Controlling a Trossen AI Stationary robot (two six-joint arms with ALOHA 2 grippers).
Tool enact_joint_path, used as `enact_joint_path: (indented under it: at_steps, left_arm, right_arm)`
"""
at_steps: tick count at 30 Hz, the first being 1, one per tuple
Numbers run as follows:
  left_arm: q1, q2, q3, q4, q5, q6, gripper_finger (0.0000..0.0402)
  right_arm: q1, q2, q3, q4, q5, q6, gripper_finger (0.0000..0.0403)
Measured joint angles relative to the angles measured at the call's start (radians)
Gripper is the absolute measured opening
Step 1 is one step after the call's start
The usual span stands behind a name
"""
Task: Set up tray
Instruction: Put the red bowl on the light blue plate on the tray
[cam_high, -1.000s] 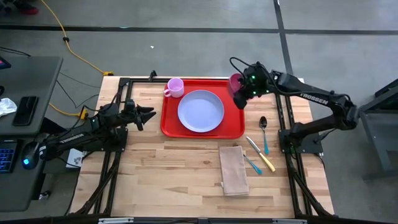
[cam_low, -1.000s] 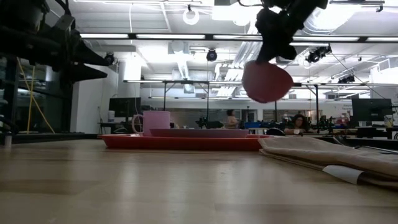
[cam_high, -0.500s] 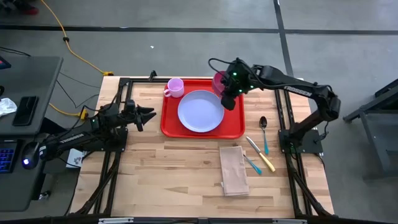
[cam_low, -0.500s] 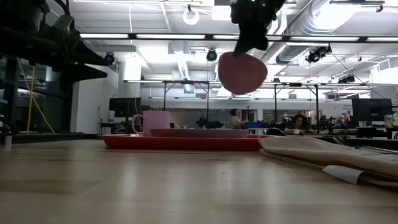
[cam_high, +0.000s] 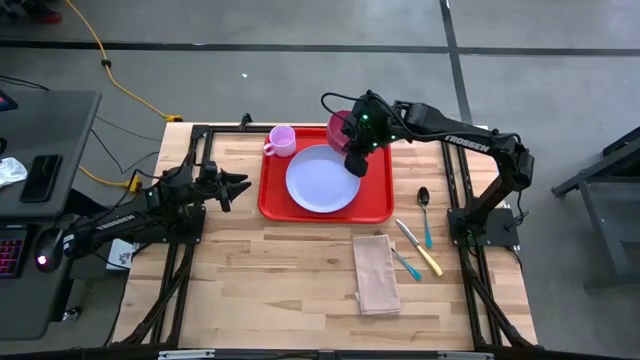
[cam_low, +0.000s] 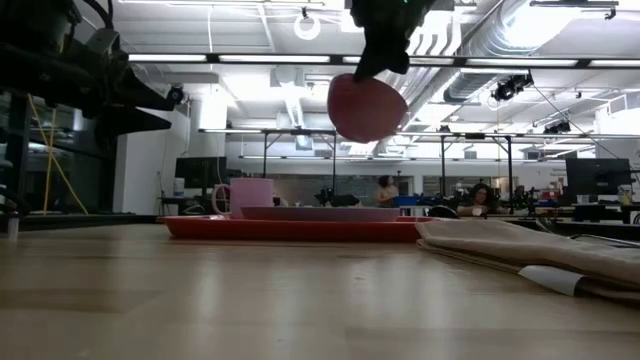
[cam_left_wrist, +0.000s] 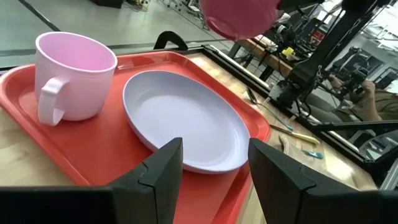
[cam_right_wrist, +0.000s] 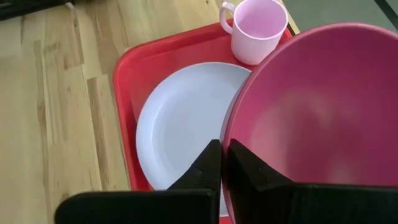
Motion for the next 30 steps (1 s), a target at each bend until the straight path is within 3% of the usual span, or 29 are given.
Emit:
enact_joint_path:
  at_steps: [30]
  left_arm:
    - [0.0, 0.0, 0.0, -0.014, -0.001, 0.017, 0.0211]
  right_arm:
    - [0.092, 0.115, 0.0, 0.125, -0.089, -0.008, 0.0]
